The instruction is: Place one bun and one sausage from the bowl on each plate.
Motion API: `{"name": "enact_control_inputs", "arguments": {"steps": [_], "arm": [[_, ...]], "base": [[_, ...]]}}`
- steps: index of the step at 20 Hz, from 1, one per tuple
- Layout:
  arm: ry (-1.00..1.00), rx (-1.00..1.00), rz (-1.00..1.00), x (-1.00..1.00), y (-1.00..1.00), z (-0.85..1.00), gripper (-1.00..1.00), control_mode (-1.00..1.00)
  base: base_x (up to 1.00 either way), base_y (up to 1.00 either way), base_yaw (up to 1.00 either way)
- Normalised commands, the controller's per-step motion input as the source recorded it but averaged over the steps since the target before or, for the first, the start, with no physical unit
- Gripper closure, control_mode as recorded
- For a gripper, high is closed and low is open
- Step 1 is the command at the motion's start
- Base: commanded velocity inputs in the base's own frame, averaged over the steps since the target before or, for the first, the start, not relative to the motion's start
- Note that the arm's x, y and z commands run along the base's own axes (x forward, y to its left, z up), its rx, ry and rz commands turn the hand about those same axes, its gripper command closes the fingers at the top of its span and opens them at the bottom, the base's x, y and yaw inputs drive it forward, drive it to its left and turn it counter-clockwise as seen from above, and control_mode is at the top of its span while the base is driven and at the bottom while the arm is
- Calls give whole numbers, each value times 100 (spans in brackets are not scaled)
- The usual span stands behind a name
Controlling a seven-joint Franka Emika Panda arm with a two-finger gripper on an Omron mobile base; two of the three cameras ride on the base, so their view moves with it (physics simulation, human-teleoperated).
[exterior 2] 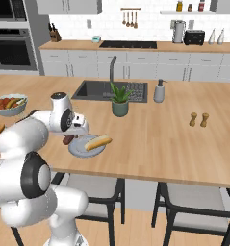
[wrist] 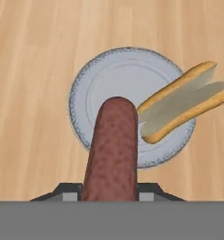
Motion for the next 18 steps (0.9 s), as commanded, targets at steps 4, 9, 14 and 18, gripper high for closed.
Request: {"name": "enact_control_inputs", "arguments": {"steps": [4, 9, 14, 18], "arm": [[0, 2, 0, 83, 2, -43, 100, -100], [0, 0, 0, 58, 2, -39, 100, -100], [0, 0, 0, 32, 0, -48, -100, -100], [0, 0, 0, 1, 0, -3, -100, -100]], "base": [[0, 0, 0], [0, 0, 0], [0, 0, 0], [0, 0, 0]]}}
